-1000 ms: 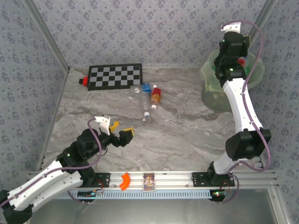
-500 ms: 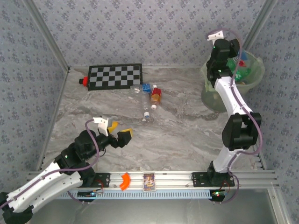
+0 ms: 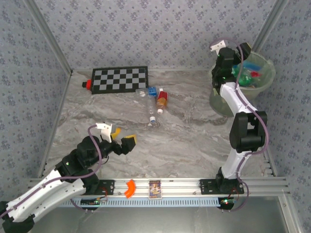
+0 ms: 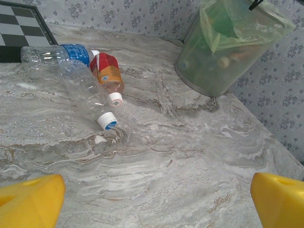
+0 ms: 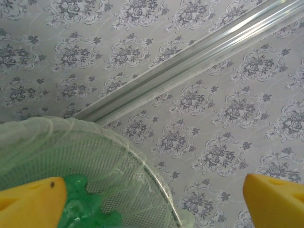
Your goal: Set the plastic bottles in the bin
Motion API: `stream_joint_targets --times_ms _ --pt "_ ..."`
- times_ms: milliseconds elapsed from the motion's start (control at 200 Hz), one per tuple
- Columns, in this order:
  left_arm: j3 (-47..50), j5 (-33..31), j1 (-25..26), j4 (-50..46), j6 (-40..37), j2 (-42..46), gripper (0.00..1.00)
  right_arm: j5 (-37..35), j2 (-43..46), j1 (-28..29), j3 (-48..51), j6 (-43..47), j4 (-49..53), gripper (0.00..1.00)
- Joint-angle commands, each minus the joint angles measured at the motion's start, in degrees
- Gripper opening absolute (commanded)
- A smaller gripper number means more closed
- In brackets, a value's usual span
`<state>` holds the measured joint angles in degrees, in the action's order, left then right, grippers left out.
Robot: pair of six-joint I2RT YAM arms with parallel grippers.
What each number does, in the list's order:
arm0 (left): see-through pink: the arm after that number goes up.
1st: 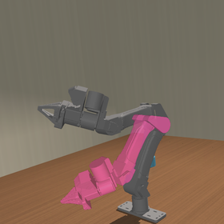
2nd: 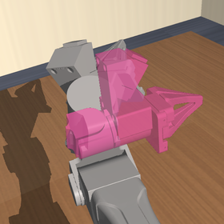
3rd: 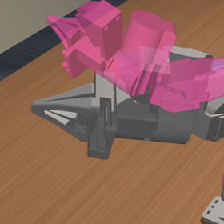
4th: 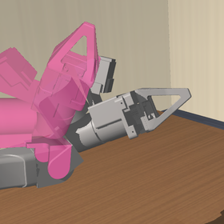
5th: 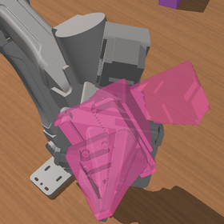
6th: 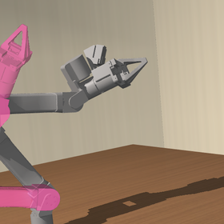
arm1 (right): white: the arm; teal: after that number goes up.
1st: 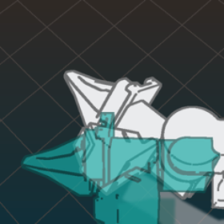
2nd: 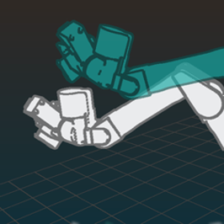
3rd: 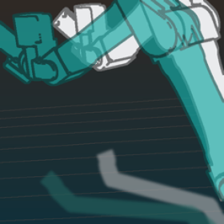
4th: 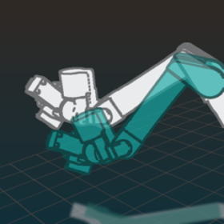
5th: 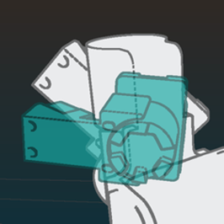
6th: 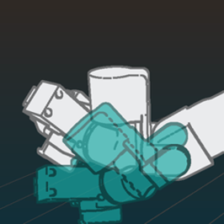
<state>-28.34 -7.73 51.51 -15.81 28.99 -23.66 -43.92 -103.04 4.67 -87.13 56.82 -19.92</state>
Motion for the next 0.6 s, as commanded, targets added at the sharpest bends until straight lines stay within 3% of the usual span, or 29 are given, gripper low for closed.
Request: stream_joint_targets --times_ms 0,315,595 --pt "-2.6 -0.6 0.3 -0.1 -0.5 0.5 1.00 -0.5 4.1 1.3 -0.5 -2.5 -0.4 1.00" --pt "-3.0 -2.1 0.3 -2.4 0.7 1.2 1.00 0.2 10.3 4.6 -1.3 -10.4 8.8 1.00" --pt "-3.3 -2.8 0.3 -2.8 2.5 0.2 1.00 3.0 16.5 5.4 -4.5 -28.8 26.5 1.00"
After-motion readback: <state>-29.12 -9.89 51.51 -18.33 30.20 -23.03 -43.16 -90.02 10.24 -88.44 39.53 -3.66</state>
